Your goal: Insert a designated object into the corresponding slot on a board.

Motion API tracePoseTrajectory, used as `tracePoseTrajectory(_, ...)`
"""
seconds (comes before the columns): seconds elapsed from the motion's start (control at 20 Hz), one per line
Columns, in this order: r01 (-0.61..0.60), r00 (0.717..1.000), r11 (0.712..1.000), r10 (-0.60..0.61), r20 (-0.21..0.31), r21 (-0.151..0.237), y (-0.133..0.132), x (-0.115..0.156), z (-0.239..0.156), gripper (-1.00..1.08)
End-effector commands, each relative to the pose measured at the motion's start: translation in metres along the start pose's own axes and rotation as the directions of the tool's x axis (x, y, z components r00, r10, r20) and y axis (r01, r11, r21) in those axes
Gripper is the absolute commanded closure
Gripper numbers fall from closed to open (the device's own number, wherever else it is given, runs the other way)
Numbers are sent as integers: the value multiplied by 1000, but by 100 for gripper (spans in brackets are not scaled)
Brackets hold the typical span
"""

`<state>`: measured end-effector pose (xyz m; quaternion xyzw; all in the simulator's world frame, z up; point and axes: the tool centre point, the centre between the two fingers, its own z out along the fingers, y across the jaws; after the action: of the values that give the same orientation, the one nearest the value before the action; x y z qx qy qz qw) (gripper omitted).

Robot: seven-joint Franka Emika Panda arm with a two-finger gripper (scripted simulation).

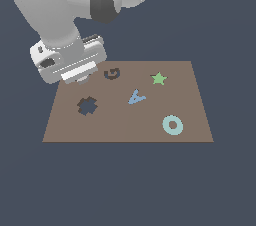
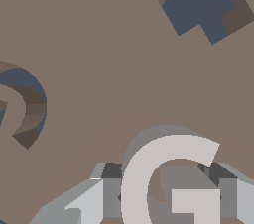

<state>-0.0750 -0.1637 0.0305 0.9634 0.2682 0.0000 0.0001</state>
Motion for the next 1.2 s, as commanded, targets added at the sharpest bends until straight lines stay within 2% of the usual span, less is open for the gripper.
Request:
tracePoseTrajectory(0.0, 0, 1000, 1000, 0, 0, 0, 0, 0, 1, 108)
tracePoseTrajectory(0.75, -7, 1000, 1000, 7, 0, 0, 0, 0, -3, 108)
tracePoseTrajectory(1.15, -92, 996, 996, 92, 0, 0, -5, -3, -3, 108)
